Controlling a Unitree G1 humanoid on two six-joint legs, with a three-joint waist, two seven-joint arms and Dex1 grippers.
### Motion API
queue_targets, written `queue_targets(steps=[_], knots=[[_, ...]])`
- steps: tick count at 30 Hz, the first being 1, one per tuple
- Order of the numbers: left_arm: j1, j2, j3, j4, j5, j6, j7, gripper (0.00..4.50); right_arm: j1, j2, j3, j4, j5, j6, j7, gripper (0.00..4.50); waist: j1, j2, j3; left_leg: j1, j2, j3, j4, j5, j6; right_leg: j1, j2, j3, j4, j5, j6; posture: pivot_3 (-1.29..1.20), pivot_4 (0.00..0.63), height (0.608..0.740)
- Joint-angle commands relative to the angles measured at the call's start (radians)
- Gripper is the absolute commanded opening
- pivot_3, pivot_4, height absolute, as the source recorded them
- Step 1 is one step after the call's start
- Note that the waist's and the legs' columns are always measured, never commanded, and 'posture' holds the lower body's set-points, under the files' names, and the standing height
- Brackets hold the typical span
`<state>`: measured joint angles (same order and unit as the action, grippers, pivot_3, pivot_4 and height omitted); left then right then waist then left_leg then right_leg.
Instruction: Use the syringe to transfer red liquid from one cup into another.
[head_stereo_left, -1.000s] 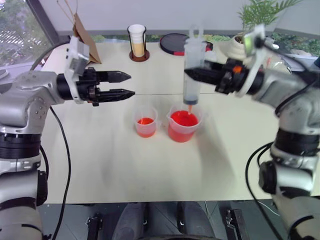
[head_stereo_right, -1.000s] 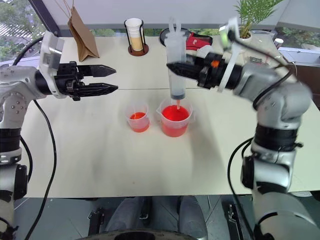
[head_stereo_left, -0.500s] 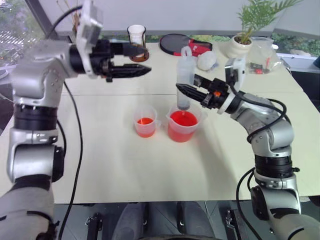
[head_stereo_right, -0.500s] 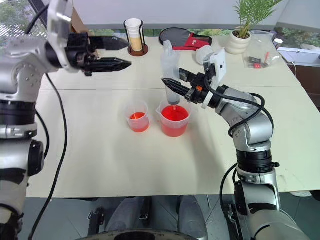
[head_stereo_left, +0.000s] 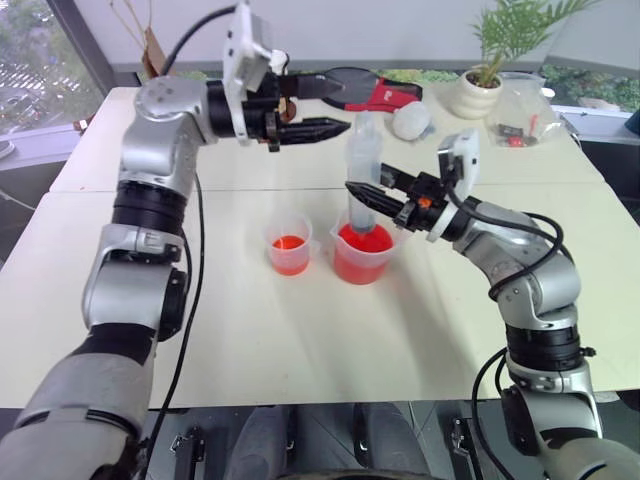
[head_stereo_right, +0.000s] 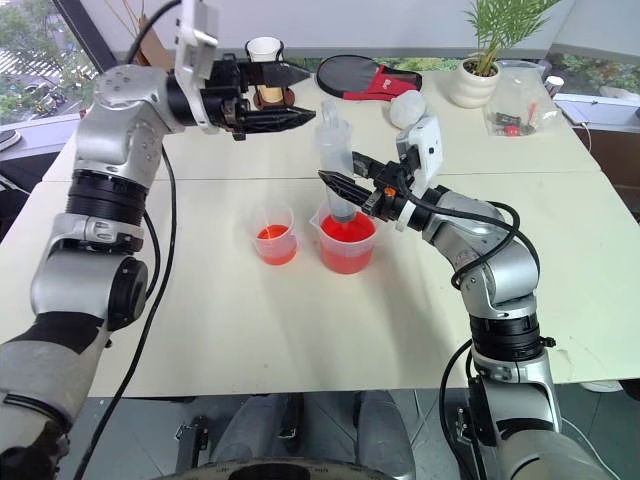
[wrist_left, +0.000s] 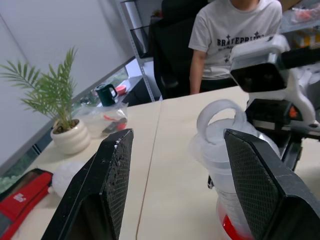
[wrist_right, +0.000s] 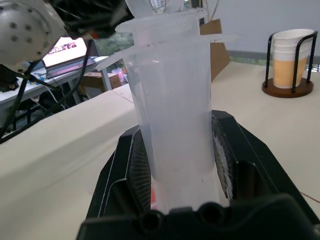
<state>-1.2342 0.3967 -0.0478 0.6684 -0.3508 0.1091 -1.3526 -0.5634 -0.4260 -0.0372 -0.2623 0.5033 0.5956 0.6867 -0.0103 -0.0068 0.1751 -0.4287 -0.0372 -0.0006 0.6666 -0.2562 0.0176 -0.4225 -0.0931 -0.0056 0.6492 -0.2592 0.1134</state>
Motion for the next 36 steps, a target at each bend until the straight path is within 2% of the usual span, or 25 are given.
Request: queue_targets(steps=[1,5,6,8,11,36], knots=[[-0.043,-0.027,0.008,0.017,0.013,-0.043,-0.001,2.95,-0.001,0.007,-0.005,-0.061,0.022,-0.003,-0.014,1.37,0.0,0.0,0.0,0.0,0.0,0.0,0.0,0.0,0.0,0.0,0.0,0.0,0.0,0.0,0.0,0.0,0.15,0.74],[-0.045,-0.064,0.018,0.052,0.019,-0.081,0.007,2.95,0.014,0.009,0.004,-0.079,0.02,-0.001,-0.026,1.37,-0.002,0.0,0.0,0.0,0.0,0.0,0.0,0.0,0.0,0.0,0.0,0.0,0.0,0.0,0.0,0.0,0.15,0.74],[-0.05,-0.07,0.025,0.059,0.014,-0.081,0.006,2.42,0.02,0.009,0.008,-0.085,0.02,0.0,-0.029,1.37,-0.002,0.0,0.0,0.0,0.0,0.0,0.0,0.0,0.0,0.0,0.0,0.0,0.0,0.0,0.0,0.0,0.15,0.74],[-0.055,-0.075,0.028,0.068,0.015,-0.084,0.002,1.65,0.029,0.009,0.014,-0.094,0.02,0.001,-0.033,1.37,-0.002,0.0,0.0,0.0,0.0,0.0,0.0,0.0,0.0,0.0,0.0,0.0,0.0,0.0,0.0,0.0,0.15,0.74],[-0.055,-0.079,0.027,0.078,0.022,-0.092,-0.008,0.07,0.048,0.012,0.025,-0.106,0.022,0.0,-0.039,1.37,-0.002,0.0,0.0,0.0,0.0,0.0,0.0,0.0,0.0,0.0,0.0,0.0,0.0,0.0,0.0,0.0,0.15,0.74],[-0.164,-0.096,0.111,0.079,-0.019,-0.093,0.057,0.07,0.108,0.032,0.09,-0.094,0.006,-0.048,-0.04,1.37,-0.002,0.0,0.0,0.0,0.0,0.0,0.0,0.0,0.0,0.0,0.0,0.0,0.0,0.0,0.0,0.0,0.15,0.74]])
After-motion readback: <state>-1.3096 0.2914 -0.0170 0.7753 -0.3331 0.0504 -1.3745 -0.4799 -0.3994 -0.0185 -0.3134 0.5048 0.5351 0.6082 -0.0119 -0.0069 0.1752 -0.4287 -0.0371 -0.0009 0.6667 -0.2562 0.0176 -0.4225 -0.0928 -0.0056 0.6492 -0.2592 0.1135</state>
